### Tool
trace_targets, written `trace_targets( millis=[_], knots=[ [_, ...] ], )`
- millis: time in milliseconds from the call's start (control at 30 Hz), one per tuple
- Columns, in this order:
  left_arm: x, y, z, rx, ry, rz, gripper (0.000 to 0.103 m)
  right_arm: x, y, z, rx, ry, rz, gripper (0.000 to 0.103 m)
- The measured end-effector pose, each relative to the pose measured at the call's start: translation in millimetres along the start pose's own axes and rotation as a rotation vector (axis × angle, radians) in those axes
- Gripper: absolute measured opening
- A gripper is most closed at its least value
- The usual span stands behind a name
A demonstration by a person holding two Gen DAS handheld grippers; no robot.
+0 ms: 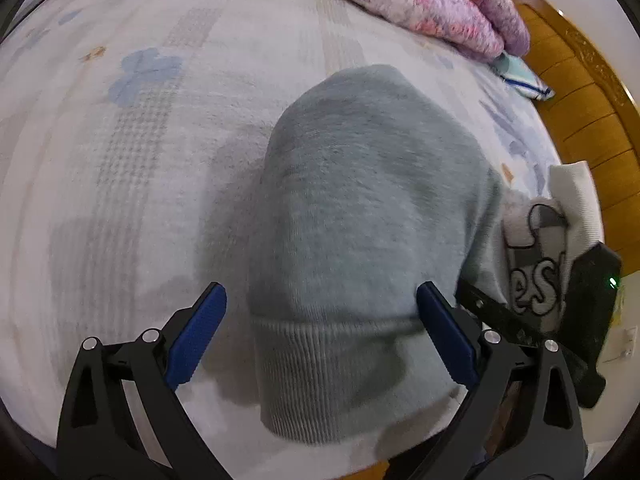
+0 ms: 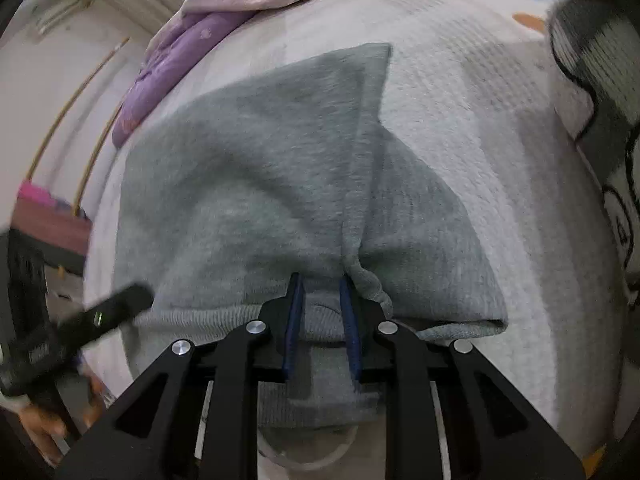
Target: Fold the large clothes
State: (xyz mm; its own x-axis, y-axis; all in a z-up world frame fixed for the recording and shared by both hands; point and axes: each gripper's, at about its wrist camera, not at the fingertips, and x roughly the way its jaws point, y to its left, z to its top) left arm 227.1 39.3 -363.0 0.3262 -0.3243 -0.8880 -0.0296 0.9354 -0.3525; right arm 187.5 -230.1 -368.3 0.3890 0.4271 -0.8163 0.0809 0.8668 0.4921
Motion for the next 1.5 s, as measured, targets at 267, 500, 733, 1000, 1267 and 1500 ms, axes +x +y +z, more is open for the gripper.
trace_targets(
  millis=[267, 500, 733, 1000, 1267, 1500],
  knots=[
    [-2.6, 16.6, -31.3, -0.097, 0.032, -0.082, 0.095, -51.6, 3.7, -35.7, 0.072, -0.127, 0.062, 0.048],
    [10.7, 30.1, -36.3, -0.187, 0.038, -0.1, 0.096, -46.4, -31.1, -84.6, 0.427, -0.182, 0.219, 0.059],
    [13.4, 32.4, -30.9, -0.106, 0.028, -0.018, 0.096, -15.7, -51.4, -93.9, 0.637, -0.116, 0.327, 0.064],
    [16.7, 40.1, -30.2, -0.128, 0.046, -0.066, 0.096, -1.8, -64.2, -93.7, 0.694, -0.093, 0.393, 0.074],
    [17.1, 41.0, -29.5, -0.124, 0.05, -0.083, 0.096, -10.4, -53.4, -95.7, 0.687, -0.067, 0.284, 0.07],
    [17.0, 46.1, -27.9, -0.145, 0.059, -0.124, 0.096, 16.0, -53.1, -83.9, 0.727, -0.076, 0.514, 0.071]
  ],
)
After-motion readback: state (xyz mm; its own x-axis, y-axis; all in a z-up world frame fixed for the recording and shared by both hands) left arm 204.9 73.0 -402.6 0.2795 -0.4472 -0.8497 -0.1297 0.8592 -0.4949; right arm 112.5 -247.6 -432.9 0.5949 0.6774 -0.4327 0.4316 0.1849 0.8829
